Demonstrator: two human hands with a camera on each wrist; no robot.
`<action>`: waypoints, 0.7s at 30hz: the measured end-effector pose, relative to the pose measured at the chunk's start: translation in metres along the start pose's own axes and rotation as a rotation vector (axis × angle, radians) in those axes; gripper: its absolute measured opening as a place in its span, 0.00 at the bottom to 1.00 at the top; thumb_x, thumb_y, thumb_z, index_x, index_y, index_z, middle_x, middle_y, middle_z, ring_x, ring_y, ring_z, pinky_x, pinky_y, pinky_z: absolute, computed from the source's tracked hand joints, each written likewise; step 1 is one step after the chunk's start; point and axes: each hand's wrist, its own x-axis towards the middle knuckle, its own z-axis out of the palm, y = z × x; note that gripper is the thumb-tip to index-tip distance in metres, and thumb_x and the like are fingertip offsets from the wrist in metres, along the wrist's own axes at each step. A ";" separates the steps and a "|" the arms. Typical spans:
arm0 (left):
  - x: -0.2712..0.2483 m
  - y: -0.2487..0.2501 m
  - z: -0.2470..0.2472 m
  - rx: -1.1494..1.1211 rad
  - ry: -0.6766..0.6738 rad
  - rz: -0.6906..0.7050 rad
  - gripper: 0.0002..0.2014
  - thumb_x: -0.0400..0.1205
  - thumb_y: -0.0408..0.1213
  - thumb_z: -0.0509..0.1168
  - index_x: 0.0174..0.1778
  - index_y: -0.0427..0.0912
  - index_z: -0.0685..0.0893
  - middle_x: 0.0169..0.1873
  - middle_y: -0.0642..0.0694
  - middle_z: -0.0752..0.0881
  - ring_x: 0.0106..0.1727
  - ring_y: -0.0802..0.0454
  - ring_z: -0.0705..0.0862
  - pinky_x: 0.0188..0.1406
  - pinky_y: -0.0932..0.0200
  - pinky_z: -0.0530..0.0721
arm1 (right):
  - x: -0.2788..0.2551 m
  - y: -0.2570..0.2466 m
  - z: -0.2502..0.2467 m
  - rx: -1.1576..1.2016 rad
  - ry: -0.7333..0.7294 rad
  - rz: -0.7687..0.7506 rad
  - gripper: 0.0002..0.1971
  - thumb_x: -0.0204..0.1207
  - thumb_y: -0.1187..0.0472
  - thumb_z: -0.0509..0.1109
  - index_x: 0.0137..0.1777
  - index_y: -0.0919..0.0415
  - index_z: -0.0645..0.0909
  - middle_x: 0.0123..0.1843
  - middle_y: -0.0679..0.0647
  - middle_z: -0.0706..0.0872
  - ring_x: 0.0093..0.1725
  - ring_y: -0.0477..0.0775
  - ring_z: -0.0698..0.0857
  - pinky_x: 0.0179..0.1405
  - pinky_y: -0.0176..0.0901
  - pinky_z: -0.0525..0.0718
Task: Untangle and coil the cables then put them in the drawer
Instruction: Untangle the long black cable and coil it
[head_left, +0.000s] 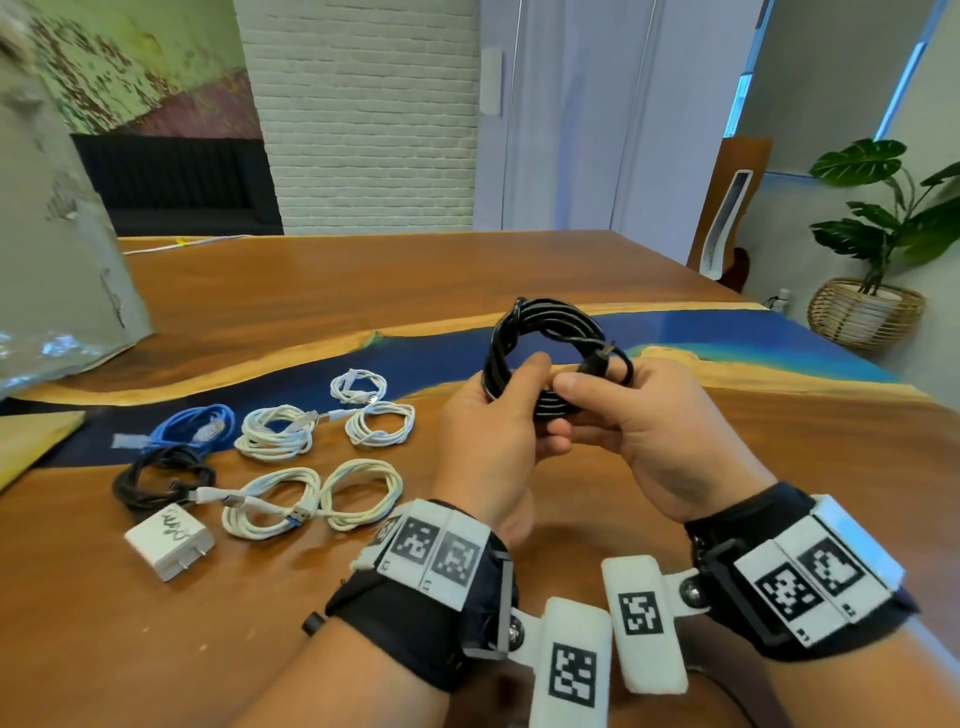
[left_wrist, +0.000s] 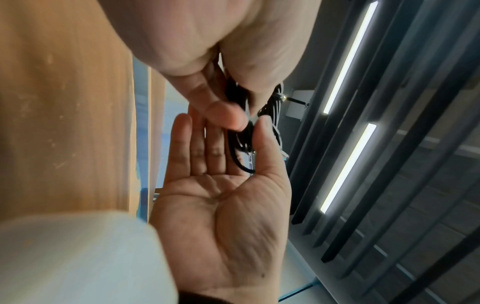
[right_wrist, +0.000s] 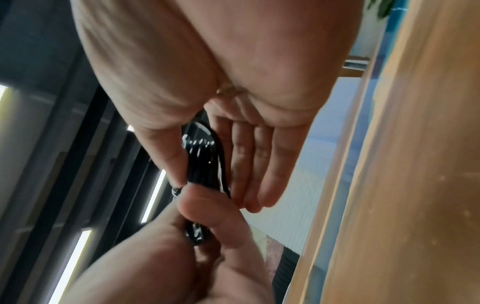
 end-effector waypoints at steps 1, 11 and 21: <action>0.001 0.002 -0.003 0.067 -0.053 -0.018 0.07 0.86 0.41 0.71 0.49 0.40 0.88 0.34 0.45 0.90 0.25 0.54 0.82 0.23 0.63 0.79 | 0.001 0.000 -0.002 -0.030 0.037 -0.011 0.11 0.77 0.62 0.76 0.54 0.71 0.89 0.49 0.67 0.94 0.45 0.61 0.93 0.46 0.47 0.93; 0.008 0.020 -0.021 0.785 -0.182 0.264 0.16 0.76 0.53 0.77 0.58 0.62 0.84 0.41 0.58 0.92 0.43 0.61 0.90 0.46 0.51 0.87 | 0.005 -0.002 -0.018 -0.358 0.130 -0.070 0.05 0.76 0.74 0.72 0.49 0.67 0.81 0.43 0.67 0.89 0.43 0.61 0.93 0.39 0.56 0.93; -0.002 0.019 -0.015 0.627 -0.309 0.328 0.19 0.80 0.36 0.77 0.65 0.60 0.87 0.52 0.50 0.89 0.43 0.54 0.90 0.47 0.57 0.91 | 0.003 -0.011 -0.022 -0.461 0.000 -0.033 0.07 0.72 0.67 0.70 0.50 0.65 0.80 0.35 0.60 0.85 0.34 0.61 0.86 0.39 0.61 0.86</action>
